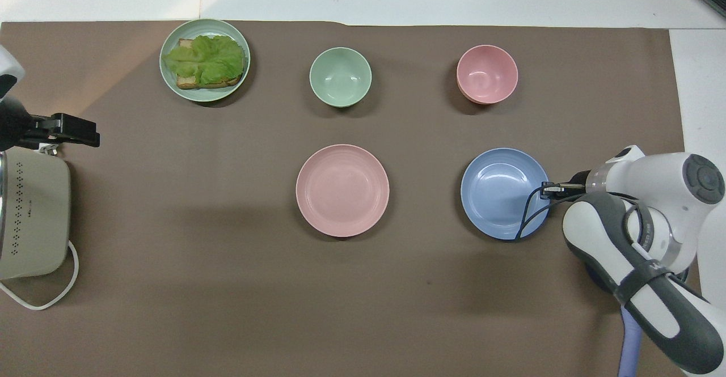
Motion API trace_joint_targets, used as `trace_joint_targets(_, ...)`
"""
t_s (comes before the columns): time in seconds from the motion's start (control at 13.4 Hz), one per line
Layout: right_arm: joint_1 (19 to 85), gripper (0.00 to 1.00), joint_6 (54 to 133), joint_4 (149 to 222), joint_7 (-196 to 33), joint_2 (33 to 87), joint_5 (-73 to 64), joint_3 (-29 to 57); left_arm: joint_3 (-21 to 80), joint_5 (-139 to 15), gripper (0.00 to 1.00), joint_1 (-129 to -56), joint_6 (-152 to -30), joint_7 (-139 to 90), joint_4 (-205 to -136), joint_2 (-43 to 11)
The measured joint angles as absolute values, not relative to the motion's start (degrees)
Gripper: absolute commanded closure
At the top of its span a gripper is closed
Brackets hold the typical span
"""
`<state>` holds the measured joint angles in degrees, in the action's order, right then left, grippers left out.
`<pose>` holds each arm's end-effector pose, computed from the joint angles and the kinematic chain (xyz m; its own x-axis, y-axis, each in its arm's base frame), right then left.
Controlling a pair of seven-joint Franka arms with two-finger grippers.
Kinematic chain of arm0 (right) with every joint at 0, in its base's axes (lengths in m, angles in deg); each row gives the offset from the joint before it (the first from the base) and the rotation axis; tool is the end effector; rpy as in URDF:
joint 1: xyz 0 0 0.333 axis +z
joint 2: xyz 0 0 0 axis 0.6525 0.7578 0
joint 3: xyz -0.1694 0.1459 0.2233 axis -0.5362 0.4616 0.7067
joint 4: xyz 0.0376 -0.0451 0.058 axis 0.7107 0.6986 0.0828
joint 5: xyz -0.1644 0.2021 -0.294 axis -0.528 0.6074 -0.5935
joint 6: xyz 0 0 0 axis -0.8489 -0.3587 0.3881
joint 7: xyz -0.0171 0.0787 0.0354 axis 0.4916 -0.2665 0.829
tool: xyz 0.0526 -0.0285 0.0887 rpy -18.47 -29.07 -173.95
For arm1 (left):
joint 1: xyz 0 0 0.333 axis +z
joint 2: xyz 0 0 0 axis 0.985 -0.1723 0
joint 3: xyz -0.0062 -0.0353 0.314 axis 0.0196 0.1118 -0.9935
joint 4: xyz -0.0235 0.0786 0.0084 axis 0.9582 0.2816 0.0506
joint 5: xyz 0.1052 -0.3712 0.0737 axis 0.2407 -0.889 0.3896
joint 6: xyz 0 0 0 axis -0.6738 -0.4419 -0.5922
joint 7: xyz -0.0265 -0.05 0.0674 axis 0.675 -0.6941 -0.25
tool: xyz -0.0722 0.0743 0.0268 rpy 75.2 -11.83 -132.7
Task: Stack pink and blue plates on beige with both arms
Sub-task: 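Lift the blue plate with the right gripper onto the pink plate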
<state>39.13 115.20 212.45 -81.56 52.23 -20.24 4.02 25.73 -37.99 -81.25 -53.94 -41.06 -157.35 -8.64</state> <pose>0.5290 -0.0389 0.3015 0.9913 -0.1284 0.0296 -0.1221 -0.9796 -0.1594 0.5789 -0.0065 0.5694 0.9987 -0.0215 0.0466 -0.0224 -0.9996 0.0182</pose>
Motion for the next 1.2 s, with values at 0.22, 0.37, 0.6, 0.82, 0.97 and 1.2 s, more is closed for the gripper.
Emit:
trace_joint_targets(0.22,39.1,1.00,112.4,211.2,-81.7,51.3,-20.1,4.0,25.7,-38.0,0.00,-81.3,-53.9,-41.1,-157.3,-8.6)
trace_joint_targets(0.37,39.2,1.00,107.8,208.3,-81.7,49.9,-20.1,4.4,25.7,-38.0,0.00,-81.3,-53.9,-41.1,-157.3,-8.6)
trace_joint_targets(0.6,41.7,1.00,104.4,203.7,-77.0,47.9,-19.9,5.9,25.7,-38.0,0.00,-81.3,-53.9,-41.1,-157.3,-8.6)
trace_joint_targets(0.82,49.7,1.00,104.5,200.5,-64.8,48.1,-19.9,7.2,25.7,-38.0,0.00,-81.3,-53.9,-41.1,-157.3,-8.6)
trace_joint_targets(0.97,55.4,1.00,104.7,199.3,-56.9,48.5,-19.9,7.4,25.7,-38.0,0.00,-81.3,-53.9,-41.1,-157.3,-8.6)
trace_joint_targets(1.2,61.6,1.00,107.1,199.1,-50.7,49.8,-19.9,7.5,25.7,-38.0,0.00,-81.3,-53.9,-41.1,-157.3,-8.6)
